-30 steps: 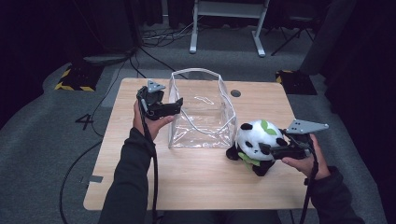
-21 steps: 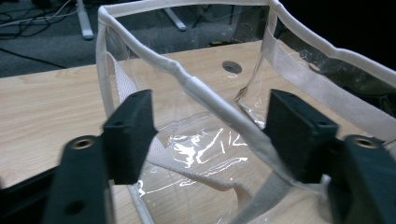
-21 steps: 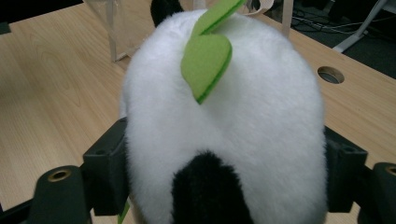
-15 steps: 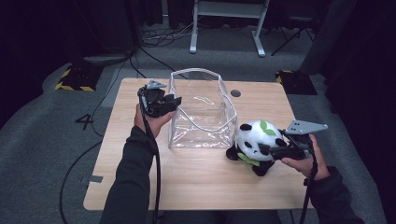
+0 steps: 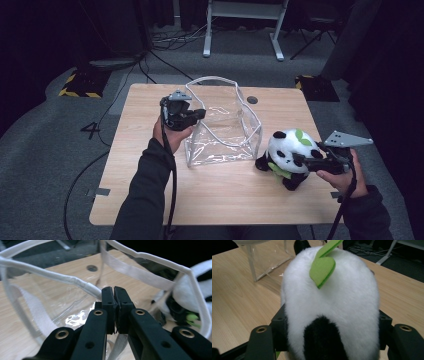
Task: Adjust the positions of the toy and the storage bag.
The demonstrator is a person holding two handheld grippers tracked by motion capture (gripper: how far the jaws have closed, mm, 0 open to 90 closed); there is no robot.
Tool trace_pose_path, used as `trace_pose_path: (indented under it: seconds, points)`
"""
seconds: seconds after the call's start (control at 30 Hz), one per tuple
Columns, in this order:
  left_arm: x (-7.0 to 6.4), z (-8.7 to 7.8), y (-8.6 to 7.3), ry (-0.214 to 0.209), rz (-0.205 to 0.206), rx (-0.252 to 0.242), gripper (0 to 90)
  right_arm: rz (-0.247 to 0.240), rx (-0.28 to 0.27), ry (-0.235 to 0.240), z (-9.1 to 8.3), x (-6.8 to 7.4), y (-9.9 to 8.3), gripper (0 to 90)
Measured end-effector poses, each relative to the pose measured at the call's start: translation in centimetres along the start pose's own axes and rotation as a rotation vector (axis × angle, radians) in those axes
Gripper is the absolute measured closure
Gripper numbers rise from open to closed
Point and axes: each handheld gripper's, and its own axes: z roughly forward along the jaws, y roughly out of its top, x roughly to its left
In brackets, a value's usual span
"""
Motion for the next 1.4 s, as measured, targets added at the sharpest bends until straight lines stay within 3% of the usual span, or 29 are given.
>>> trace_pose_path:
  seconds: [0.03, 0.07, 0.13, 0.17, 0.23, 0.3, 0.37, 0.6, 0.67, 0.7, 0.73, 0.77, 0.8, 0.87, 0.9, 0.93, 0.97, 1.0, 1.03, 1.1, 1.13, 1.23, 1.27, 1.3, 1.33, 1.4]
  points:
    - [0.0, 0.0, 0.0, 0.000, 0.000, 0.000, 87.4, 0.005, -0.002, -0.003, -0.2, -0.2, -0.2, 35.5]
    - [-0.8, 0.2, -0.2, -0.041, 0.015, 0.005, 87.4, 0.013, -0.004, -0.005, -0.5, -0.4, -0.4, 35.5]
    - [-1.2, 0.3, -0.2, -0.061, 0.022, 0.005, 87.4, 0.017, -0.003, -0.006, -0.7, -0.6, -0.5, 35.5]
    - [-2.2, 0.5, -0.4, -0.109, 0.048, 0.007, 87.4, 0.020, -0.001, -0.016, -1.1, -0.8, -0.7, 35.6]
    - [-2.8, 0.5, -0.4, -0.123, 0.063, 0.010, 87.4, 0.022, 0.000, -0.021, -1.2, -0.9, -0.8, 35.6]
    - [-3.7, 0.2, -0.7, -0.160, 0.099, 0.016, 87.5, 0.027, 0.000, -0.030, -1.7, -1.3, -1.0, 35.7]
    - [-4.0, -0.2, -1.0, -0.193, 0.108, 0.015, 87.5, 0.029, -0.001, -0.039, -2.0, -1.5, -1.2, 35.8]
    - [-3.8, -2.0, -2.0, -0.211, 0.150, 0.016, 86.7, 0.046, -0.010, -0.054, -2.4, -2.0, -1.6, 36.3]
    - [-3.3, -2.6, -2.5, -0.179, 0.137, -0.007, 83.5, 0.050, -0.011, -0.050, -2.4, -2.1, -1.6, 36.2]
    - [-3.1, -2.9, -2.7, -0.193, 0.121, -0.027, 80.8, 0.049, -0.009, -0.051, -2.3, -2.1, -1.5, 36.1]
    - [-3.1, -2.9, -2.7, -0.193, 0.121, -0.027, 72.0, 0.049, -0.007, -0.050, -2.3, -2.1, -1.5, 36.1]
    - [-3.0, -3.1, -2.7, -0.167, 0.126, -0.040, 59.1, 0.045, -0.006, -0.051, -2.2, -2.1, -1.4, 36.1]
    - [-3.0, -3.3, -2.7, -0.115, 0.114, -0.045, 59.1, 0.045, -0.006, -0.051, -2.2, -2.1, -1.4, 36.1]
    - [-2.4, -4.5, -3.4, -0.096, 0.129, -0.101, 55.6, 0.045, -0.003, -0.052, -2.2, -2.0, -1.3, 36.0]
    - [-2.4, -4.5, -3.4, -0.096, 0.129, -0.101, 50.2, 0.045, -0.003, -0.052, -2.2, -2.0, -1.3, 36.0]
    - [-2.2, -5.0, -3.8, -0.050, 0.115, -0.121, 50.2, 0.046, -0.003, -0.052, -2.2, -2.0, -1.3, 36.0]
    - [-1.5, -5.7, -4.7, -0.028, 0.093, -0.156, 42.4, 0.048, -0.009, -0.051, -2.2, -2.2, -1.4, 36.1]
    - [-1.5, -5.7, -4.7, -0.028, 0.093, -0.156, 40.3, 0.048, -0.009, -0.051, -2.2, -2.2, -1.4, 36.1]
    - [-1.0, -6.2, -5.3, 0.001, 0.062, -0.171, 40.3, 0.049, -0.010, -0.051, -2.2, -2.2, -1.4, 36.2]
    - [-0.1, -6.7, -6.3, 0.073, 0.035, -0.177, 30.2, 0.046, -0.014, -0.055, -2.3, -2.2, -1.4, 36.6]
    - [0.3, -6.9, -6.9, 0.110, 0.025, -0.181, 30.2, 0.046, -0.014, -0.055, -2.3, -2.2, -1.4, 36.6]
    - [1.8, -7.2, -8.7, 0.142, 0.026, -0.225, 24.4, 0.041, -0.015, -0.061, -2.3, -2.1, -1.5, 35.9]
    - [2.2, -6.9, -9.3, 0.149, 0.032, -0.224, 21.4, 0.040, -0.012, -0.063, -2.3, -2.1, -1.5, 35.4]
    - [3.2, -5.9, -10.3, 0.157, 0.018, -0.179, 18.5, 0.031, -0.008, -0.054, -2.2, -2.1, -1.6, 33.6]
    - [3.2, -5.9, -10.3, 0.157, 0.018, -0.179, 17.9, 0.032, -0.008, -0.051, -2.2, -2.2, -1.6, 33.0]
    - [4.4, -4.1, -11.0, 0.191, 0.017, -0.107, 18.0, 0.033, -0.006, -0.049, -2.1, -2.2, -1.5, 32.0]
